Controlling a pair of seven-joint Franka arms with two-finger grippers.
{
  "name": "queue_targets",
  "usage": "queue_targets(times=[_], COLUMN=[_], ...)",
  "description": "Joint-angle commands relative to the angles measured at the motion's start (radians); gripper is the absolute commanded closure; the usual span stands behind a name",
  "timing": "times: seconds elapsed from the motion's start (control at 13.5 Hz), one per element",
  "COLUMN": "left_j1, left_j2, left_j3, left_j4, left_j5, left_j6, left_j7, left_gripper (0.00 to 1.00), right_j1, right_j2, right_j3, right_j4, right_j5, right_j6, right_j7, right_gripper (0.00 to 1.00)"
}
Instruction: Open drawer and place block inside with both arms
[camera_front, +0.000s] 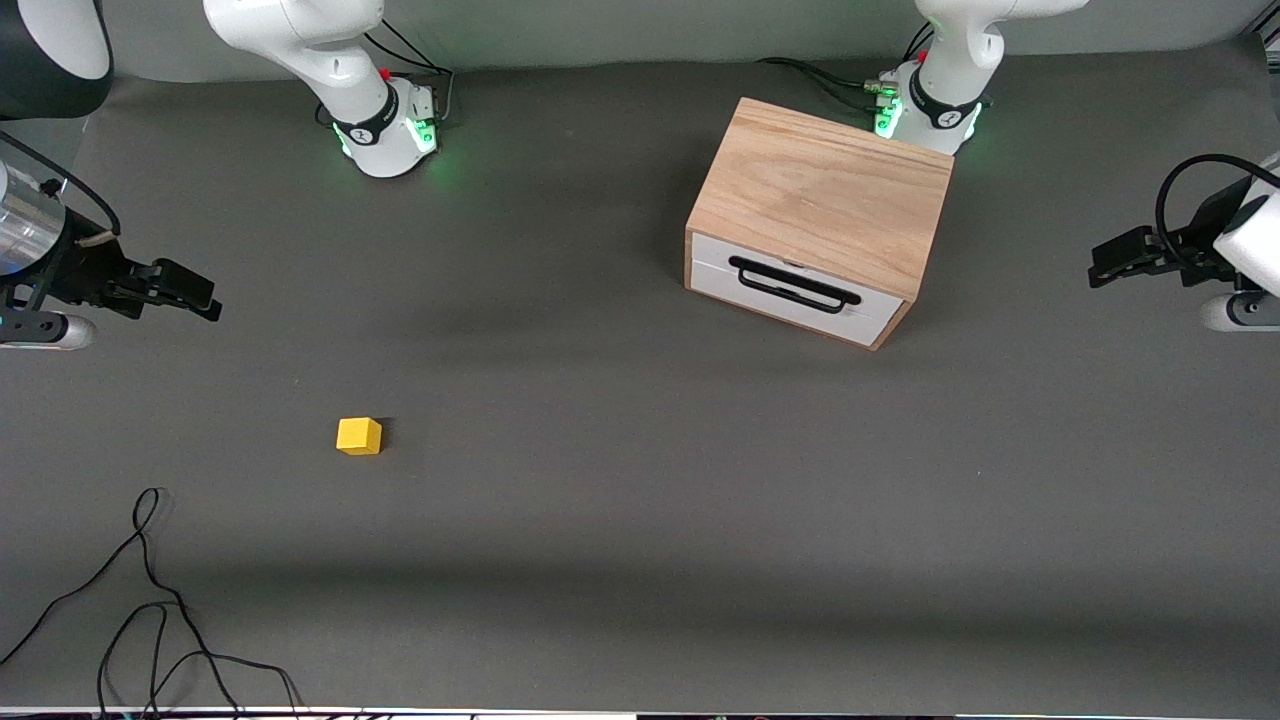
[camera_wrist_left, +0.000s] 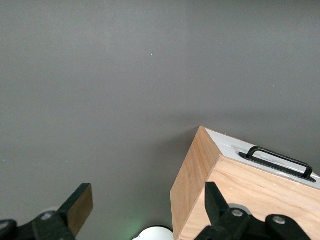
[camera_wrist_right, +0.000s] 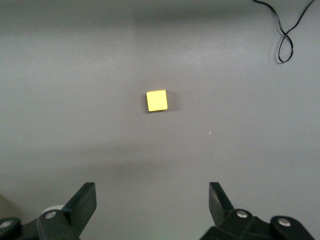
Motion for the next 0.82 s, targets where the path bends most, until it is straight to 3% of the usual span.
queue_targets(times=[0.0, 0.52, 0.74], left_j1=[-0.018, -0.021, -0.082], left_j2=[-0.011, -0.008, -0.008], left_j3=[0.009, 0.006, -0.015], left_j4=[-0.015, -0.011, -0.013], left_j5=[0.009, 0.009, 0.008], left_j6=[0.009, 0.013, 0.015], left_j7=[0.013, -0.014, -0.224], left_gripper=[0.00, 0.00, 0.00], right_j1=[-0.004, -0.006, 0.000], right_j2=[0.015, 0.064, 0.064], right_j3=[-0.003, -0.006, 0.004], right_j4=[0.029, 0.079, 0.075], right_j5=[0.017, 0.021, 0.009], right_j6=[-0.020, -0.021, -0.023], right_j7=[-0.025, -0.025, -0.021], right_gripper=[0.00, 0.00, 0.00])
